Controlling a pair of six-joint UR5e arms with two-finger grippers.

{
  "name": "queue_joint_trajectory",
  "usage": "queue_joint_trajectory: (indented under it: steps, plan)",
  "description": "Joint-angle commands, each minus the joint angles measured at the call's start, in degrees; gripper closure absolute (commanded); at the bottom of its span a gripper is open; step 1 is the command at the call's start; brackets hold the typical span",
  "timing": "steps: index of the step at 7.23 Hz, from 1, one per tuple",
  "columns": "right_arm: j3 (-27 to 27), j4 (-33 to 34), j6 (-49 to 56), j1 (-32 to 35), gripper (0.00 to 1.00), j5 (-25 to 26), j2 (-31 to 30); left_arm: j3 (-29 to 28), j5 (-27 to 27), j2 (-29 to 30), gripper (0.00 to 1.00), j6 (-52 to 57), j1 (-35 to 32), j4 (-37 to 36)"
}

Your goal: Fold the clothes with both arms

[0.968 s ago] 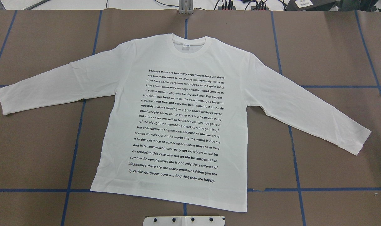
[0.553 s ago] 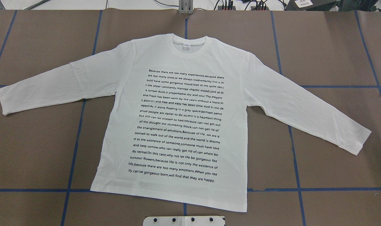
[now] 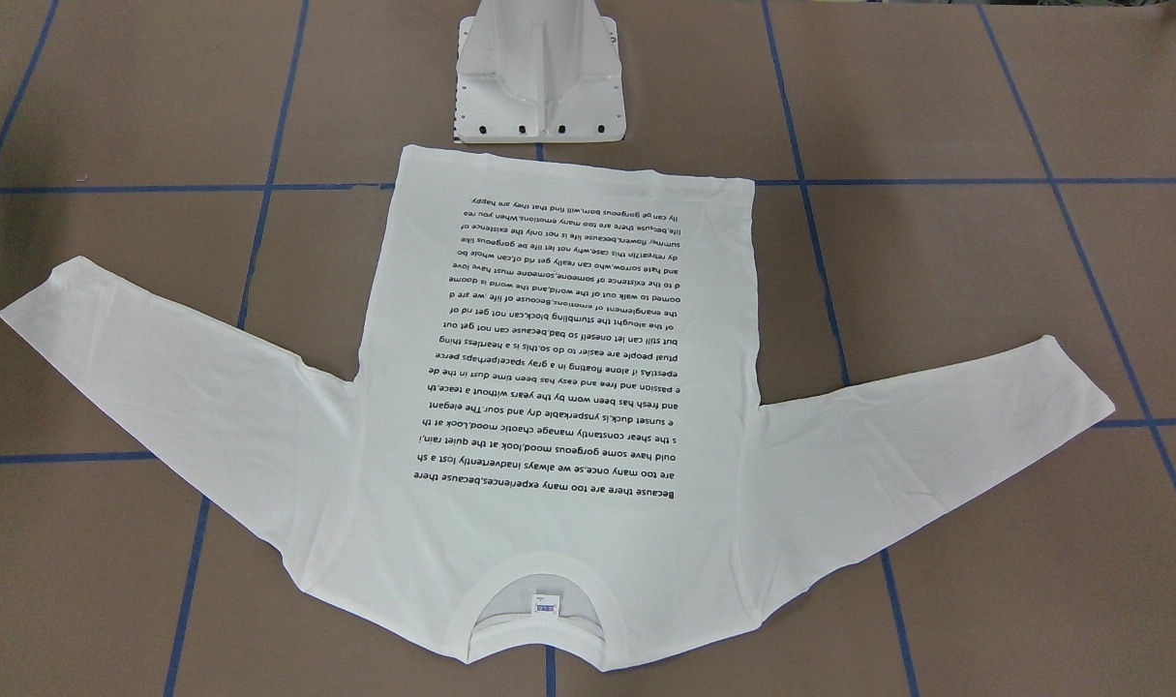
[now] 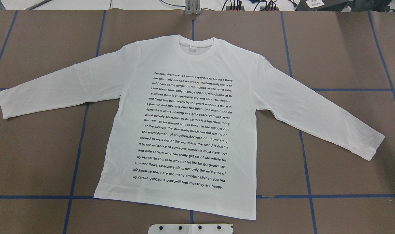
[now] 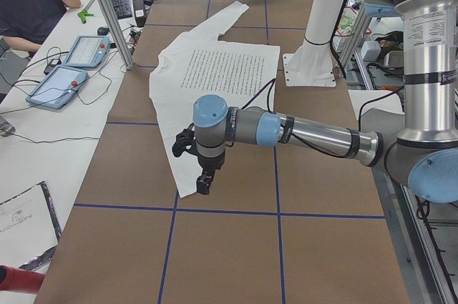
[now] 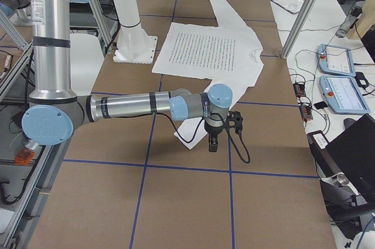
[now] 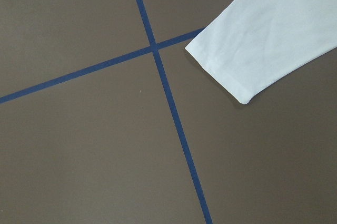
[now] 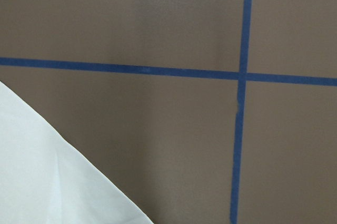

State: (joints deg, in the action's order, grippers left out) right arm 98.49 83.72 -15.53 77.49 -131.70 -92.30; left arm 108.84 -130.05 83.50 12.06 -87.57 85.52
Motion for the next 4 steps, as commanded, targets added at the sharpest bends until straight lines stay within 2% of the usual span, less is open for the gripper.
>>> queue_joint_trajectory:
  steps: [1, 2, 4]
  plan:
    - [0.21, -17.01, -17.44, -7.06, 0.0, 2.23, -5.05, -0.9, 0.06, 3.93, 0.0, 0.24, -0.23, 6.97]
    - [0.21, -24.41, -25.34, -9.96, 0.03, 2.94, -8.04, -2.13, 0.24, 3.34, 0.0, 0.25, -0.23, 9.29]
    - [0.39, -36.65, -42.56, -20.39, 0.04, 12.29, -12.28, -3.2, -0.29, 3.52, 0.0, 0.33, -0.15, 9.31]
